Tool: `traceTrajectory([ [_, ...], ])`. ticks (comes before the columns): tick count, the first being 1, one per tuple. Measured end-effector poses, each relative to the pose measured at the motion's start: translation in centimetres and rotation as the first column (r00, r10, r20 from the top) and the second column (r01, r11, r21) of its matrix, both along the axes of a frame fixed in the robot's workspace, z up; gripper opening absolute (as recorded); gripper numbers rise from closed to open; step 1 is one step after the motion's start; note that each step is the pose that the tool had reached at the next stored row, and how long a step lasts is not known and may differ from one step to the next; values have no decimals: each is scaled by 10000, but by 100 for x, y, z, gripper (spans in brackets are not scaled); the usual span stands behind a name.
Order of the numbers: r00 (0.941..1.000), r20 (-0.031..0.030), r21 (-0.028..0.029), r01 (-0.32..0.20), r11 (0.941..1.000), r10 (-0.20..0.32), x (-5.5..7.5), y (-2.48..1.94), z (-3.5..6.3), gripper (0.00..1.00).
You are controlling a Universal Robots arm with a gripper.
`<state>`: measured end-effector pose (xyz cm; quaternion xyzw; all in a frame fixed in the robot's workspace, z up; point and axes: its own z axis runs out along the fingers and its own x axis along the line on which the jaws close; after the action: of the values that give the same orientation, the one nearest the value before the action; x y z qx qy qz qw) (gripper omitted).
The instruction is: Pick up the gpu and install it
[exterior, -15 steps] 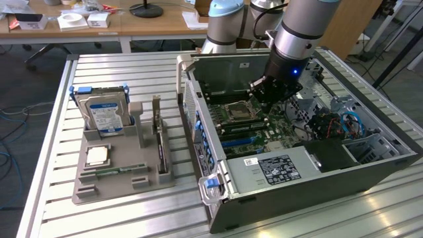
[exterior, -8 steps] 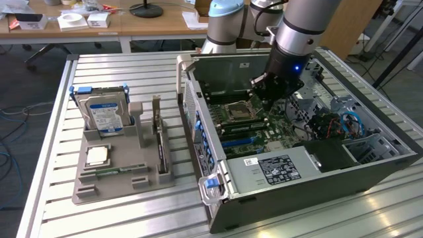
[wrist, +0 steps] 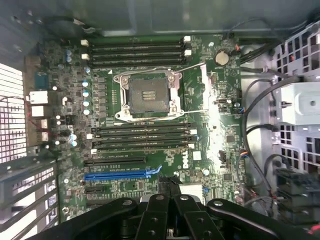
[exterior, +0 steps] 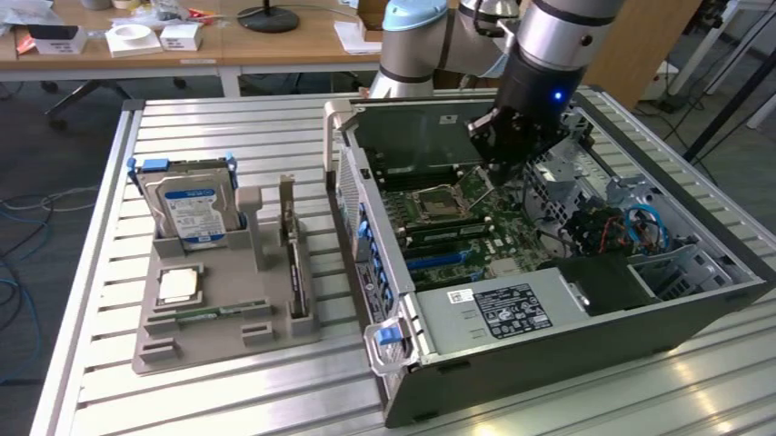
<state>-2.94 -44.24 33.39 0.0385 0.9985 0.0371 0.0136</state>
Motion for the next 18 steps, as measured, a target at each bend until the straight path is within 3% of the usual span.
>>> traceTrajectory([
  [3, 10000, -1, -1, 0, 10000, 0, 0, 0, 77, 10],
  [10, 10000, 0, 0, -1, 10000, 1, -10, 0, 78, 10],
  [18, 10000, 0, 0, -1, 10000, 1, -358, 0, 77, 10],
])
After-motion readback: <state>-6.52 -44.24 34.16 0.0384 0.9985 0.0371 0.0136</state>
